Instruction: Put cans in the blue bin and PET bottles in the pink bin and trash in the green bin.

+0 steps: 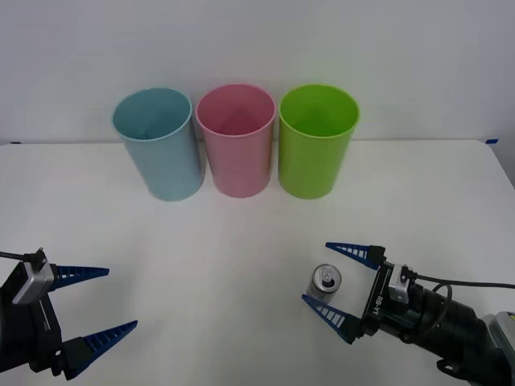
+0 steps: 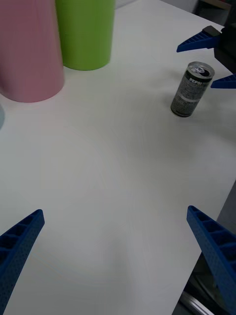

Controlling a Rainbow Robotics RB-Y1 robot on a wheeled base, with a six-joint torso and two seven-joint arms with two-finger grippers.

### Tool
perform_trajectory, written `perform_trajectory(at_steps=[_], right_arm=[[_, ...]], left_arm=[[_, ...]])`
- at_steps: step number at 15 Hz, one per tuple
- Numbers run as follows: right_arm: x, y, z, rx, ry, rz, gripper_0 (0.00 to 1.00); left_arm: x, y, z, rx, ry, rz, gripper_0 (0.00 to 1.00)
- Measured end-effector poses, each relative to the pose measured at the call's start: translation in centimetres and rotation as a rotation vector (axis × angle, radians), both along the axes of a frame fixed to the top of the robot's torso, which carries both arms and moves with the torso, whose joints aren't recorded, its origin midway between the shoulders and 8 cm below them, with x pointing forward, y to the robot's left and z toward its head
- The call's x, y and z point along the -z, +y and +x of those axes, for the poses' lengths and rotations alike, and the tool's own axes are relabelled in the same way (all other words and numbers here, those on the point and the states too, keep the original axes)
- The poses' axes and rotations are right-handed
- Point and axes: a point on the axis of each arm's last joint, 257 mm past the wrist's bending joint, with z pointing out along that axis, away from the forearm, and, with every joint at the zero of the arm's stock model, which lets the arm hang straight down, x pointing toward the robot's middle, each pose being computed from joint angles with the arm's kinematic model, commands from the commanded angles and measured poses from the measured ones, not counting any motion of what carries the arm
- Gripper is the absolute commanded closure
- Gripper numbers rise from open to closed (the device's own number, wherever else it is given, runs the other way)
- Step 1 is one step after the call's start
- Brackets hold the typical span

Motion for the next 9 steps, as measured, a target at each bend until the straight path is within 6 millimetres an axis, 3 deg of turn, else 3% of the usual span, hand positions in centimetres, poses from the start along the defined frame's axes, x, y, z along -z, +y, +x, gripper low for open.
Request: perform_trajectory(at_steps=[9], right_arm=[[0.0,0.0,0.0,0.0,0.0,0.0,0.0]], left_arm=[[0.0,0.0,0.0,0.0,0.0,0.0,0.0]])
